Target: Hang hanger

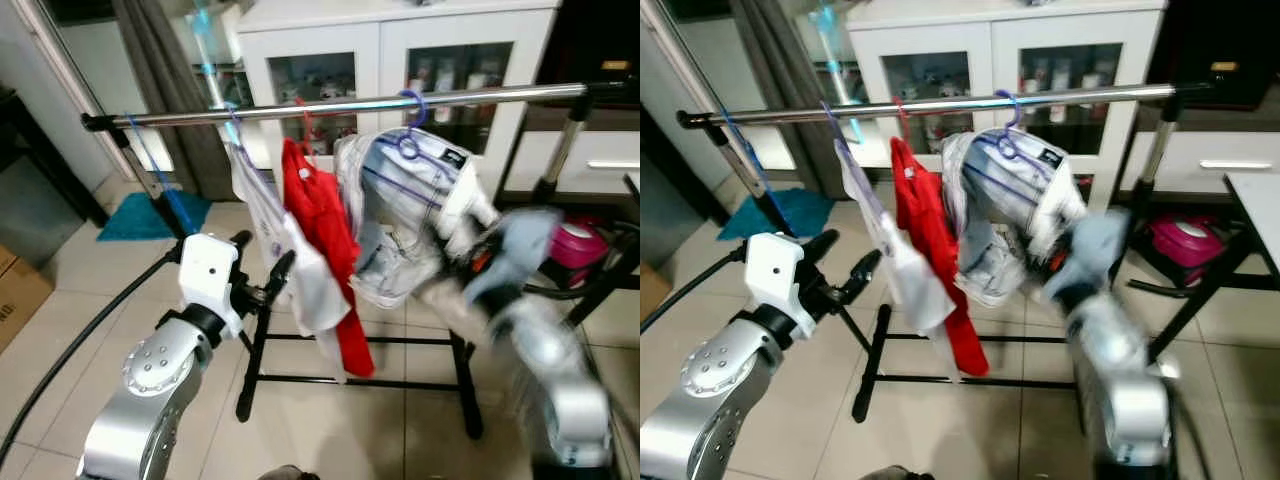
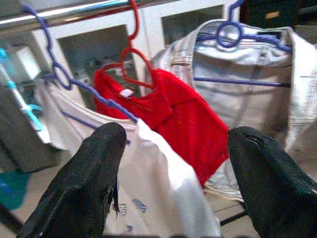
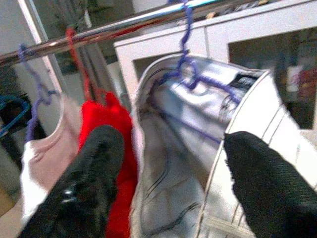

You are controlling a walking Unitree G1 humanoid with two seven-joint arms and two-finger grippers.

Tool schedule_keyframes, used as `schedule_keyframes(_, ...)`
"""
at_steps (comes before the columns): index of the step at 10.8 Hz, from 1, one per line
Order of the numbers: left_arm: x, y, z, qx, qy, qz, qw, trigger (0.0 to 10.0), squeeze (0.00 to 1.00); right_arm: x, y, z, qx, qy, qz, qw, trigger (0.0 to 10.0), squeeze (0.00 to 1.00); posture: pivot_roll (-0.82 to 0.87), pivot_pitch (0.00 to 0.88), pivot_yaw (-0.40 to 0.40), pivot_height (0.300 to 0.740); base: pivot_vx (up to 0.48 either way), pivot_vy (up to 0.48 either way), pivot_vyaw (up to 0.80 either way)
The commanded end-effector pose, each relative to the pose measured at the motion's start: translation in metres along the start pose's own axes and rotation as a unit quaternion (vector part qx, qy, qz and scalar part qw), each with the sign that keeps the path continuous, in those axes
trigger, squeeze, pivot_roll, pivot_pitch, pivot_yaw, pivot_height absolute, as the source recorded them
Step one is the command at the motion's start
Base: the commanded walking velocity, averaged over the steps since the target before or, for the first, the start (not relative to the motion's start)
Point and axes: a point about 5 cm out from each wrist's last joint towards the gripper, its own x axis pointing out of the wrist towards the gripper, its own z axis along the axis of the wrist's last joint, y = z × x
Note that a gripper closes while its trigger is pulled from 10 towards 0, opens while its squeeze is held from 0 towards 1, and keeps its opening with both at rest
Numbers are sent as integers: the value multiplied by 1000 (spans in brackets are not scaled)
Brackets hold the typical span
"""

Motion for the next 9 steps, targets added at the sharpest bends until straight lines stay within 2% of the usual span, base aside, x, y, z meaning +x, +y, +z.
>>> schedule_keyframes(1,-5,7,3,15,-8,23,1000,10000,0,-1,15,4,4,-4,25,1000,10000,1000,-85,0,151,740,0,0,538)
schedule_keyframes(2,-6,7,3,15,-8,25,1000,10000,0,-3,19,1,8,12,31,999,10000,1000,-70,0,143,740,0,0,800)
schedule_keyframes(3,-6,8,4,26,-7,36,999,10000,0,-6,17,-3,3,24,4,1000,10000,1000,-62,0,139,740,0,0,644)
schedule_keyframes(4,-6,9,5,25,-9,39,999,10000,0,-7,13,-2,11,20,-8,1000,10000,1000,-61,0,139,740,0,428,0)
schedule_keyframes(5,-5,8,5,25,-8,38,999,10000,0,-8,12,4,33,-12,-20,999,10000,1000,-64,0,146,740,0,461,0)
schedule_keyframes(7,-1,7,7,23,-8,35,999,10000,0,-10,6,1,57,9,-63,996,10000,1000,-62,0,155,740,0,461,0)
schedule_keyframes(9,3,6,8,16,-14,36,999,10000,0,-8,9,0,35,28,-33,998,10000,1000,-67,0,154,740,0,0,0)
